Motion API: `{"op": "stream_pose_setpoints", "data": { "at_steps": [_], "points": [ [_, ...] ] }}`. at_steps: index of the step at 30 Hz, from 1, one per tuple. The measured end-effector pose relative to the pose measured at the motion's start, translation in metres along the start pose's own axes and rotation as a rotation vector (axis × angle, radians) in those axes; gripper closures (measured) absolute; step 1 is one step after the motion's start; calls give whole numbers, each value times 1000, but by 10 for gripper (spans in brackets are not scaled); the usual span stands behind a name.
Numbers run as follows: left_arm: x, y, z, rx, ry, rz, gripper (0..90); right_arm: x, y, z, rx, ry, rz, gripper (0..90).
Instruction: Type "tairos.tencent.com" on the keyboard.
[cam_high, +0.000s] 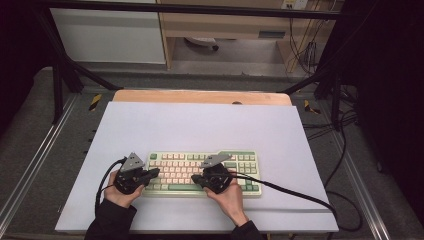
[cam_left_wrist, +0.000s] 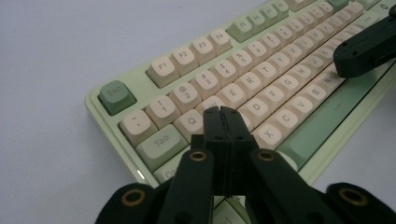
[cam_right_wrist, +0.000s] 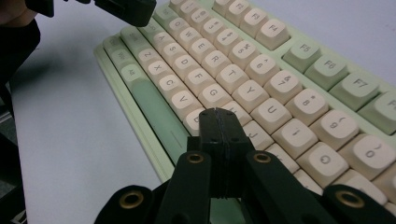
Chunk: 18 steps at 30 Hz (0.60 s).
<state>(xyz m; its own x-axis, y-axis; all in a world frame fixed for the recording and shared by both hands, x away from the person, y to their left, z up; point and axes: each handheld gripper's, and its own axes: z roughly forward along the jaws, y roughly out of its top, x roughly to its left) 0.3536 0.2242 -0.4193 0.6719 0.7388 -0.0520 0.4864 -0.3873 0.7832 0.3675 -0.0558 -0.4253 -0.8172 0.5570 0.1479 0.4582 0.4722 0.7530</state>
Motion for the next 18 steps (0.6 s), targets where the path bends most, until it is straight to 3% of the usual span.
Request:
{"op": "stream_pose_setpoints", "data": {
  "at_steps": [13, 18],
  "points": [
    [0, 1, -1, -5, -1, 1, 897, -5, 7, -20, -11, -25, -13, 900],
    [-1, 1, -1, -3, -3, 1, 897, -10, 3, -28, -14, -28, 5, 900]
  ]
}}
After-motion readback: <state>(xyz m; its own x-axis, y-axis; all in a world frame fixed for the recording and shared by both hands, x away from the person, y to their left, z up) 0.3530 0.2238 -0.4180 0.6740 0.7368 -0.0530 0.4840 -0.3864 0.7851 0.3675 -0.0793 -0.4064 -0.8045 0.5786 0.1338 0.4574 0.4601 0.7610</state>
